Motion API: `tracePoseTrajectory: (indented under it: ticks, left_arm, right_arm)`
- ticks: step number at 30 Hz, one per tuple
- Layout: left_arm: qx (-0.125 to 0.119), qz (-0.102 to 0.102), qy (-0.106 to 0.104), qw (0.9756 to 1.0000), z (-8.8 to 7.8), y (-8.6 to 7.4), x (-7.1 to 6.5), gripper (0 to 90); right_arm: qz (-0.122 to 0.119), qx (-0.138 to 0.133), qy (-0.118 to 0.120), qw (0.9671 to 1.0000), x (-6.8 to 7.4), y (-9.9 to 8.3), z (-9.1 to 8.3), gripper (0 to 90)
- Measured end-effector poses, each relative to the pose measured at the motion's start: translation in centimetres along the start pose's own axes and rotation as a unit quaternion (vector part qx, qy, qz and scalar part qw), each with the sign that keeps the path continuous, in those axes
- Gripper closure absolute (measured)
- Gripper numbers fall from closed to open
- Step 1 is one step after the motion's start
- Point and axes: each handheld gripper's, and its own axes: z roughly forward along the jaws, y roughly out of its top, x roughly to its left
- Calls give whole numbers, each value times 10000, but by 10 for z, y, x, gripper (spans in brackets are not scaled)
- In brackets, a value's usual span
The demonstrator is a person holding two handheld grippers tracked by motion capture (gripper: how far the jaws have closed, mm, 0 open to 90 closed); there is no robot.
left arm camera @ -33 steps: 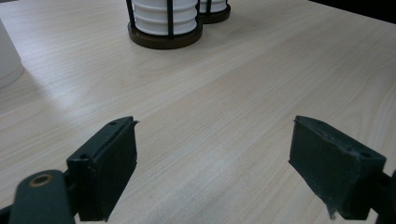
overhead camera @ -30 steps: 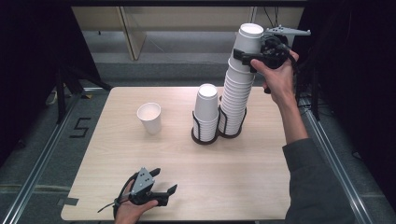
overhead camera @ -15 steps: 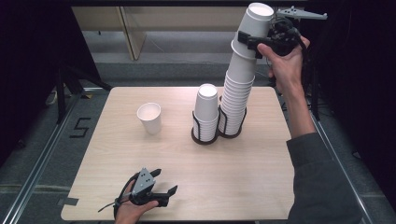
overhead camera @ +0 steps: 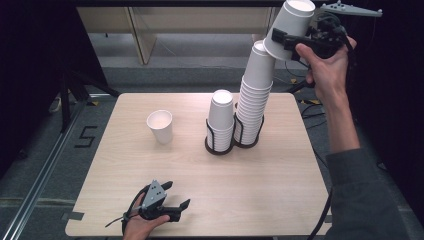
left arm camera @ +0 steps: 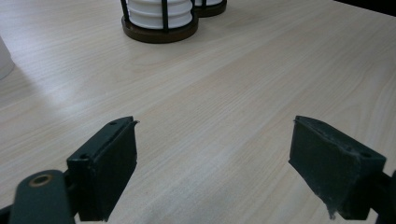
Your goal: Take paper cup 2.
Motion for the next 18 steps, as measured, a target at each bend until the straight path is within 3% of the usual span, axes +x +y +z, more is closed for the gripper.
tracePoseTrajectory:
  ticks: [11,18]
  left_arm:
    - [15,2,14,10000,2,0,1,147]
    - [-20,-102,10,9999,3,-1,2,147]
  right_arm:
    - [-110,124,-113,9998,-15,-27,-41,191]
    - [-64,213,-91,9997,-9,-69,-63,191]
